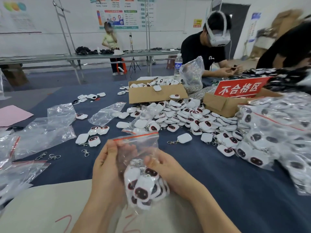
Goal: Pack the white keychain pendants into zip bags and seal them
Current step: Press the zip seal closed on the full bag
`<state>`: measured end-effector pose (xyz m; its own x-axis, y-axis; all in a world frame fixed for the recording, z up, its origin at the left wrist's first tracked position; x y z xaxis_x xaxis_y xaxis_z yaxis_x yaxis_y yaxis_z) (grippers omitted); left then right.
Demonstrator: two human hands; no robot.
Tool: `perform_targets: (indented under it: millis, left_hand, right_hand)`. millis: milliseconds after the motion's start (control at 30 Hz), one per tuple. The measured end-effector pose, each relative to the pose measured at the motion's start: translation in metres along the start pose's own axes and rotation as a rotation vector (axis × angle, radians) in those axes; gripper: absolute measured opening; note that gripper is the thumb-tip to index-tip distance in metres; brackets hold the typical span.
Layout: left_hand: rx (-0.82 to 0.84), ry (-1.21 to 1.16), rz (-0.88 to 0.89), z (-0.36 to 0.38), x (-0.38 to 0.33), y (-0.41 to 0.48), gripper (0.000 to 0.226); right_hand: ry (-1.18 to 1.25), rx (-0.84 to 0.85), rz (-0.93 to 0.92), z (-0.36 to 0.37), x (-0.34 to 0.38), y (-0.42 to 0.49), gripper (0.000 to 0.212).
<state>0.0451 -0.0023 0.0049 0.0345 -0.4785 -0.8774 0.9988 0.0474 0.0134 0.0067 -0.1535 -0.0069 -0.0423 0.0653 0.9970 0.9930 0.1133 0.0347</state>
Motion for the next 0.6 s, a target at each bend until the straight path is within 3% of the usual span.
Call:
perform_targets:
  millis: [133, 200, 267, 400, 533, 600]
  left_hand:
    - [0.004, -0.130, -0.047, 0.011, -0.005, -0.001, 0.046]
    - [0.035, -0.105, -0.094, 0.025, 0.001, -0.003, 0.039]
    - [0.089, -0.087, -0.159, 0.046, 0.006, -0.004, 0.039]
    - [0.208, -0.081, -0.232, 0.080, 0.015, 0.000, 0.042]
    - [0.239, -0.008, -0.291, 0.094, 0.035, -0.001, 0.041]
    - [0.251, 0.018, -0.330, 0.095, 0.044, -0.002, 0.043]
  right_hand:
    - [-0.077, -0.014, 0.026, 0.008, -0.002, -0.018, 0.044]
    - [-0.030, -0.086, 0.024, -0.003, -0.002, -0.030, 0.046]
    - [0.108, -0.163, 0.013, -0.021, 0.001, -0.045, 0.037]
    - [0.443, -0.500, 0.020, -0.094, 0.021, -0.070, 0.036]
    - [0.609, -0.842, -0.221, -0.217, 0.078, -0.085, 0.050]
    - [0.692, -0.877, -0.369, -0.266, 0.110, -0.087, 0.051]
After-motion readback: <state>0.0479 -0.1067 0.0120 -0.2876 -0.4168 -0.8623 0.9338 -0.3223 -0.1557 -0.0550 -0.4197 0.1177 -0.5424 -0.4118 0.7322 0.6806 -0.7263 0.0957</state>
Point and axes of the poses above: each hand's wrist, its own y-axis towards the middle knuckle, its own z-axis out of the palm, x = y × z, the point moved 6 cm from there along y, towards the middle knuckle, and after that the axes turned 2 degrees about -z, right-handed, at the moved point
